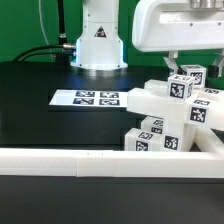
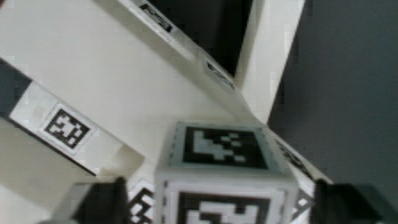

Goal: Assemble chair

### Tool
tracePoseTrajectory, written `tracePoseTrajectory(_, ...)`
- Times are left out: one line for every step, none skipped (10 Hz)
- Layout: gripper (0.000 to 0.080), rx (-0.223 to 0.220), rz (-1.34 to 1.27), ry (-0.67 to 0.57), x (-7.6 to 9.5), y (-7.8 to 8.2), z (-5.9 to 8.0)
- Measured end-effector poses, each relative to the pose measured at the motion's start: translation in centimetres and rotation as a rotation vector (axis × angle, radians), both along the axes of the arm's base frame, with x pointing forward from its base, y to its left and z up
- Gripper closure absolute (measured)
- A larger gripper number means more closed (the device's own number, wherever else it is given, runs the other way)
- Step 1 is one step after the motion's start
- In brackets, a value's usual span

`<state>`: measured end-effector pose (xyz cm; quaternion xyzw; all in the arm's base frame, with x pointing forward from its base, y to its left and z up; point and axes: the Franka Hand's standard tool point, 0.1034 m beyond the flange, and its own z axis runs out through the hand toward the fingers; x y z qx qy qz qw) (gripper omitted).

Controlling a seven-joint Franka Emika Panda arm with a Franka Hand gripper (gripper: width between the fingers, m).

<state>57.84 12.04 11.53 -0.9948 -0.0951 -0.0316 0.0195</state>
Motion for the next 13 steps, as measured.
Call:
tracePoseTrajectory(0.05,0.0,0.0,0.0,0.0,0.0,0.0)
tracePoseTrajectory(0.0515,0.0,0.0,0.0,0.0,0.0,0.0)
tracePoseTrajectory(0.0515,0.0,-0.004,0.0,0.0,0.0,0.0)
tracePoseTrajectory(0.0515,0.003,-0.03,0.002,0.0,0.0,0.0)
tracePoseTrajectory(0.0515,0.005,-0.058,0.0,0.0,-0.1,0.0)
tracePoseTrajectory(0.0515,0.013,-0.147,-0.009,0.1,0.2,0.0)
tracePoseTrajectory(0.0515,0.026,-0.275,-0.021,0.2,0.4,0.1)
tracePoseTrajectory(0.0515,0.04,-0.373,-0.039,0.4,0.7,0.2)
tracePoseTrajectory(0.0515,0.05,-0.427,-0.045,0.4,1.0,0.2)
tracePoseTrajectory(0.0515,0.062,-0.499,-0.039,0.4,1.0,0.2)
tracePoseTrajectory(0.0515,0.068,-0.552,-0.035,0.4,1.0,0.2)
tracePoseTrajectory(0.0515,0.075,-0.612,-0.031,0.4,1.0,0.2)
tracePoseTrajectory(0.0515,0.084,-0.684,-0.025,0.4,1.0,0.1)
